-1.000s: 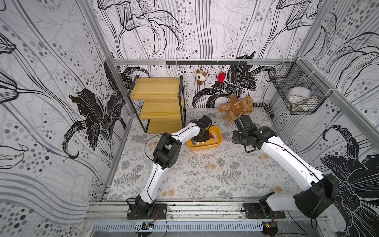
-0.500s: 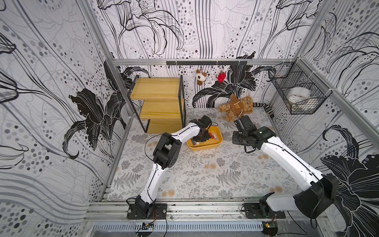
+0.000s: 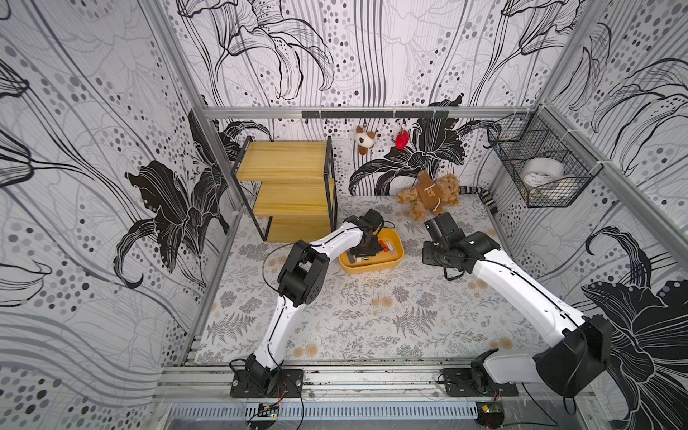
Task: Put the usb flash drive into the storage box
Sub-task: Place the USB flash in the storage box, then reset both arms
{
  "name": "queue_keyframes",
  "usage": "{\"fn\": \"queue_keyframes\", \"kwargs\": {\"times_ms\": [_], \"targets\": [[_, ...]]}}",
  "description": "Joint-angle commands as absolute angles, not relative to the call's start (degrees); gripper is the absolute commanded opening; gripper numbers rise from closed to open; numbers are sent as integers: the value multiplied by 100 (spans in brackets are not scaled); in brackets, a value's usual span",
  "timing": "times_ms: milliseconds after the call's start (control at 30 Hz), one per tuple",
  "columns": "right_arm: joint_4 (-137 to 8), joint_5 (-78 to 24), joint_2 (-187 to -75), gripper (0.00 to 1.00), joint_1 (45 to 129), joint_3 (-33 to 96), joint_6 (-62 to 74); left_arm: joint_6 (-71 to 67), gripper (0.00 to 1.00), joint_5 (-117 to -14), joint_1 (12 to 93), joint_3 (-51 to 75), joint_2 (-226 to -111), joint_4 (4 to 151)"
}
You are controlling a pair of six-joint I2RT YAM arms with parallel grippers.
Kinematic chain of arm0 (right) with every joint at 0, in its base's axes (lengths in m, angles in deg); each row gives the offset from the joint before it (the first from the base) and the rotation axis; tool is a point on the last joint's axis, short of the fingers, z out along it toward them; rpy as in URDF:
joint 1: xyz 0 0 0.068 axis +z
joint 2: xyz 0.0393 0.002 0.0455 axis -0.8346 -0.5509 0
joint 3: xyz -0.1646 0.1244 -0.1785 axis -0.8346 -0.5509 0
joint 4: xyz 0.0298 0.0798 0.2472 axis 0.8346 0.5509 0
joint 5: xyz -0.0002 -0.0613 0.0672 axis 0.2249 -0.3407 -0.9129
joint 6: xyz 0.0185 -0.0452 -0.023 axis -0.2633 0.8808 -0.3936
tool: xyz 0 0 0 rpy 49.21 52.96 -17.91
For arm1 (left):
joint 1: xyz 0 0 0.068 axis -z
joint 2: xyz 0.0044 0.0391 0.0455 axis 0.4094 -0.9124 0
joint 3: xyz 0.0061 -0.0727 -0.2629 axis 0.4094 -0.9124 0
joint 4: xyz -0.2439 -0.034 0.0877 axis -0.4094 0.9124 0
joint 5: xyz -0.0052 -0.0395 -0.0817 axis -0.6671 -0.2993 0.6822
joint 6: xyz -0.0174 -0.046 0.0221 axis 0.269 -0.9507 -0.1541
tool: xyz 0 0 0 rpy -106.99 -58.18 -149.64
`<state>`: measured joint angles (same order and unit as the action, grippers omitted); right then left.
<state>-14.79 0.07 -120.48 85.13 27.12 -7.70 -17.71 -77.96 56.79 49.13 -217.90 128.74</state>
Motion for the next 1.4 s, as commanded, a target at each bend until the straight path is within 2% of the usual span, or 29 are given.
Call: {"fn": "queue_keyframes", "kwargs": {"times_ms": [0, 133, 300, 433, 567, 600, 633, 833, 1000, 1167, 1267, 1367], "targets": [[-1466, 60, -11870, 43, 8482, 2624, -878, -1827, 36, -7625, 5661, 4573, -21134, 12384], [-1768, -68, -11608, 44, 8487, 2344, -933, -1951, 37, -7703, 5655, 4250, -20164, 11994], [-2280, -159, -11209, 53, 8487, 1914, -878, -1846, 52, -8289, 5581, 2996, -18518, 11116], [-2566, 233, -11026, 70, 8487, 1714, -669, -1472, 56, -8606, 5502, 2077, -17514, 10861], [-2947, 919, -10957, 97, 8487, 1409, -327, -1473, 69, -9248, 5431, 897, -16463, 10594], [-3007, 1107, -10976, 99, 8487, 1359, -254, -1480, 72, -9382, 5415, 642, -16252, 10543], [-3077, 1287, -11008, 96, 8487, 1299, -191, -1489, 75, -9479, 5390, 367, -16044, 10490], [-3509, 1863, -11073, 95, 8478, 880, -69, -1648, 91, -9732, 5282, -687, -15338, 10347], [-4138, 2007, -10757, 95, 8478, 330, 357, -1785, 98, -10194, 5207, -1499, -14680, 9813], [-5198, 2423, -10062, 95, 8478, -544, 718, -1288, 97, -11400, 5192, -2311, -13917, 8887], [-6022, 2805, -9727, 95, 8470, -1201, 1264, -392, 98, -11804, 5185, -3354, -13448, 7024], [-6131, 2897, -9740, 95, 8356, -1328, 1314, 309, 97, -12343, 5162, -3952, -13334, 6000]]}}
